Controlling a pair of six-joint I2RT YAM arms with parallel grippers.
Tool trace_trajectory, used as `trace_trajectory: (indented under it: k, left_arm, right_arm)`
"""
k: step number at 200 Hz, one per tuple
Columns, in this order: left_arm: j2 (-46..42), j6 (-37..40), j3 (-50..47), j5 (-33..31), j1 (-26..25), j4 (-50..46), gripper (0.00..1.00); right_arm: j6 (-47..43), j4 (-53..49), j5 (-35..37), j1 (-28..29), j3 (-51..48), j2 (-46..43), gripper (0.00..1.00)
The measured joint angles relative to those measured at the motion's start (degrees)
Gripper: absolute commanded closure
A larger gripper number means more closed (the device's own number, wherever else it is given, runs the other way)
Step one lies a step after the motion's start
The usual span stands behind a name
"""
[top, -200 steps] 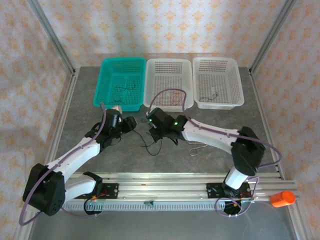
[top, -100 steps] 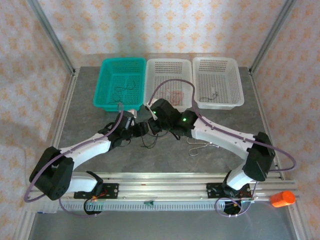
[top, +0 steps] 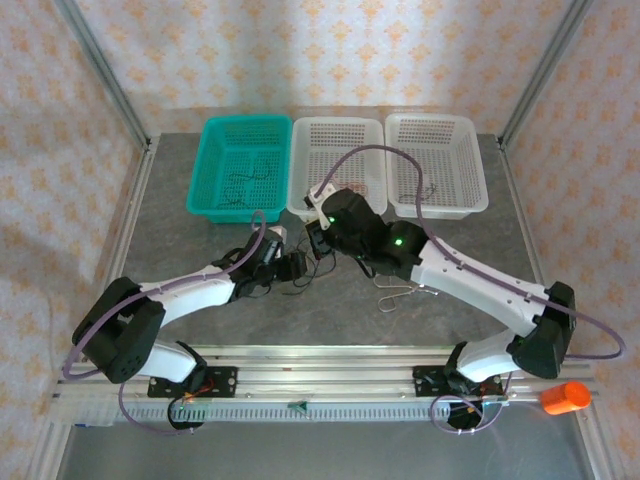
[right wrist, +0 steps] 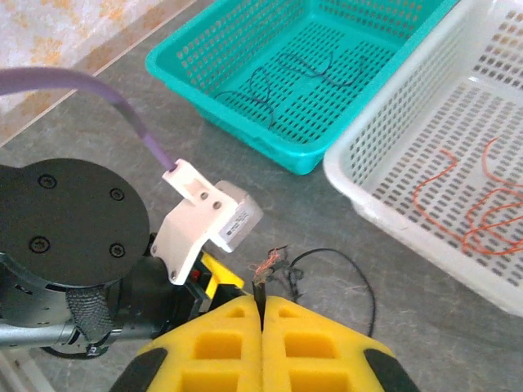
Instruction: Untangle the cables
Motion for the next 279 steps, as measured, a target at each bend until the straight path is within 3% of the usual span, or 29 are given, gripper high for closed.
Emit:
trace_trajectory:
  k: [42, 109, 140, 214, 243, 279]
  left_arm:
    - [-3.7, 0.7, 0.1, -2.8, 0.0, -1.0, 0.42]
    - [-18.4, 6.2, 5.2, -8.5, 0.1, -5.8, 0.32]
    - [-21.4, 10.0, 6.6, -2.9, 0.2, -5.7, 0.35]
    - [-16.3, 13.6, 9.1, 14.0, -0.2, -3.7, 0.39]
    - [-15.5, 13.6, 9.9, 16.3, -2.3, -2.9, 0.39]
    - [-13.8, 13.8, 11.9, 14.6, -6.4, -3.0, 0.39]
  right_arm:
    - [-1.2, -0.6, 2.4, -1.2, 0.5, -0.7, 1.00]
    - [-3.1, -3.4, -3.8, -7.4, 2.2, -1.5, 1.00]
    - [-3.1, -4.0, -7.2, -9.2, 2.3, -1.5, 1.00]
    - [-0.4, -3.9, -16.3, -15.4, 2.3, -1.1, 1.00]
    - [1.2, -3.4, -19.1, -16.7, 2.3, 0.5, 1.00]
    - [3.2, -1.7, -22.9, -17.2, 2.2, 2.2, 1.00]
